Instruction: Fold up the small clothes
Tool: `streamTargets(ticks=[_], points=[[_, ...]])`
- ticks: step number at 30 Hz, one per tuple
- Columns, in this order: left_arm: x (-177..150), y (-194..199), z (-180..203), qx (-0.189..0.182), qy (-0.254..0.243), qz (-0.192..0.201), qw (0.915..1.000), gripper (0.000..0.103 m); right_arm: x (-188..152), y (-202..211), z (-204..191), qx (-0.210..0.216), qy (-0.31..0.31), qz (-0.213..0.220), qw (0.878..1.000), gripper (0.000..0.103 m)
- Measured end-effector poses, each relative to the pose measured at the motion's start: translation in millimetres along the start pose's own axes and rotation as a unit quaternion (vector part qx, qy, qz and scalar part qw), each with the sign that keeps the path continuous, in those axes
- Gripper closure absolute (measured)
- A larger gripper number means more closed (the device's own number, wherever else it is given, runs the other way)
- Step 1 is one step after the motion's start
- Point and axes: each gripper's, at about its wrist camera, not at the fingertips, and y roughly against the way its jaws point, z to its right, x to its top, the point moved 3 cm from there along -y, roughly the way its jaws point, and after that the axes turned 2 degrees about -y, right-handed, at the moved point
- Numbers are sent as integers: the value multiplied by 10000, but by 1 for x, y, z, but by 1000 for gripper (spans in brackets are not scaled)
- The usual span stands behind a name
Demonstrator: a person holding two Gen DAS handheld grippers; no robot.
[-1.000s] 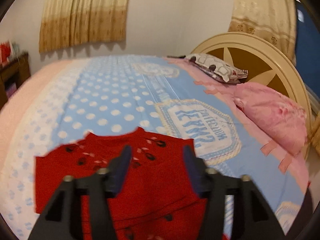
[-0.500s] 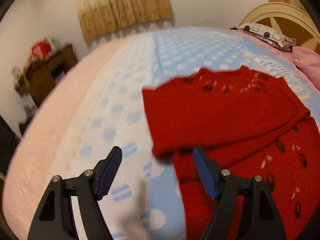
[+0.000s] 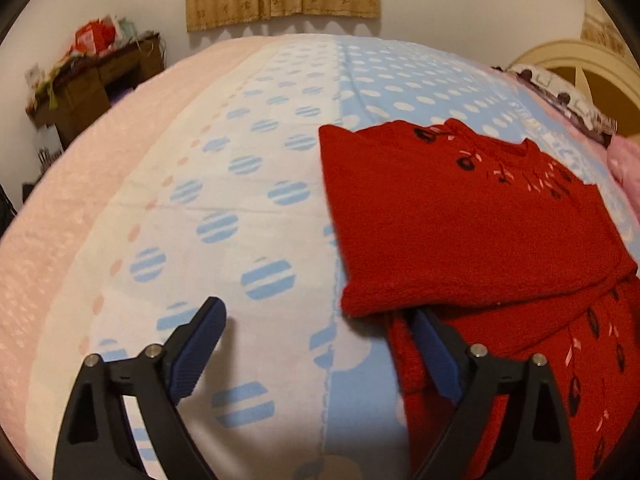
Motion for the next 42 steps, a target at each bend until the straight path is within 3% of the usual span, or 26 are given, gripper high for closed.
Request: streamTargets(ticks=[7,10,11,12,15,20,24,35,38,40,42], points=[[-2,-4,2,28,-24,-2,10000,1,15,-66,-16,-112,5,-375,9992,35],[-2,-5,-2,-31,115,-46,9999,0,13,-76,-22,-440,192,-279,9985,55],[-2,-6,-4,-77,181,-69,9998,0,13,-71,-28,-430,370,-215,9982,79],[-2,-6,-6,-101,232,-85,9996,0,13,-66,-32,-446,471,-161,9978,94],[-2,-7,-7,-111,264,-92,9995,0,13,-42,-38,-458,675,143,9966,96],[-1,-8,-8,-175,358,-116,9991,0,18,-7,-35,-436,677,620,9948,96],[-1,-9,-8,-155,355,-119,9992,0,25,-3,-29,-632,648,787,9928,96],[-2,-9,-9,-169,373,-128,9991,0,1,-53,24,-732,63,53,9973,96],[-4,-3,-10,-195,357,-172,9990,0,1,-51,22,-626,87,121,9979,95],[-8,7,-11,-237,372,-179,9989,0,0,-47,21,-610,158,52,9980,84],[-11,25,-12,-260,360,-49,9990,0,-1,-38,22,-672,255,73,9974,39]])
